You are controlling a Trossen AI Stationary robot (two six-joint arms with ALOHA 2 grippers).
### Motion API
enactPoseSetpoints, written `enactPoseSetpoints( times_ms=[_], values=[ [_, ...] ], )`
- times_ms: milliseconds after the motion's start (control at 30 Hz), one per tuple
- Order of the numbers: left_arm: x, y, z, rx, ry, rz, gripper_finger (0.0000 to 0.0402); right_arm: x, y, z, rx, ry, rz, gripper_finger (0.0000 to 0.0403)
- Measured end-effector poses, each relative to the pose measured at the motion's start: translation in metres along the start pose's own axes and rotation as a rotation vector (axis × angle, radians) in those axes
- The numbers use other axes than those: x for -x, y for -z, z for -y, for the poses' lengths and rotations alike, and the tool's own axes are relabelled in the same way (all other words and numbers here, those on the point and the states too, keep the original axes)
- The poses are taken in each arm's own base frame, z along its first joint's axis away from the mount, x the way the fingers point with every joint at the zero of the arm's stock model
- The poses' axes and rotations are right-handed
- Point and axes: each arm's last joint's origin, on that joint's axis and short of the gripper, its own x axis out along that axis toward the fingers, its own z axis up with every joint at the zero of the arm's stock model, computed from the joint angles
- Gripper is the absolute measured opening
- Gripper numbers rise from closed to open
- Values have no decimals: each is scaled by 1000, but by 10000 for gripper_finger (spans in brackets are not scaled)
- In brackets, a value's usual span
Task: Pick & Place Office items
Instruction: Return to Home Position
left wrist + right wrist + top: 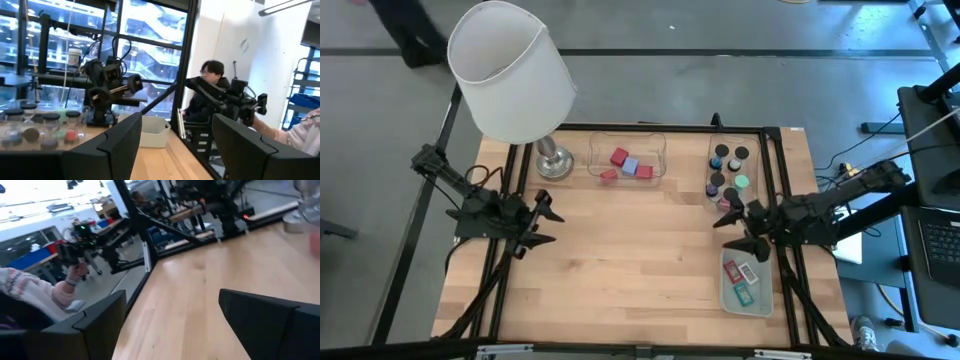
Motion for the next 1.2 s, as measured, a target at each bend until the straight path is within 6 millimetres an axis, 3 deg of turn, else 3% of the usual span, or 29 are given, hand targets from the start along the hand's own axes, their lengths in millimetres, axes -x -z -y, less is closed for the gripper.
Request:
enactPoseSetpoints(
  times_ms=[400, 567, 800, 1000, 1200],
  values=[
    [1, 6, -8, -8, -96, -4, 240, 14, -3, 10, 105, -106, 87, 322],
    [0, 5, -15, -57, -170, 4, 240, 16, -5, 17, 126, -48, 102, 322],
    [1, 7, -29, -116, -408, -6, 240, 18, -3, 38, 36, 198, 87, 322],
    [1, 6, -38, -205, -508, -23, 240, 22, -10, 48, 109, 394, 180, 322],
    [2, 5, -44, -433, -587, -76, 240, 32, -17, 60, 162, 869, 346, 322]
  ],
)
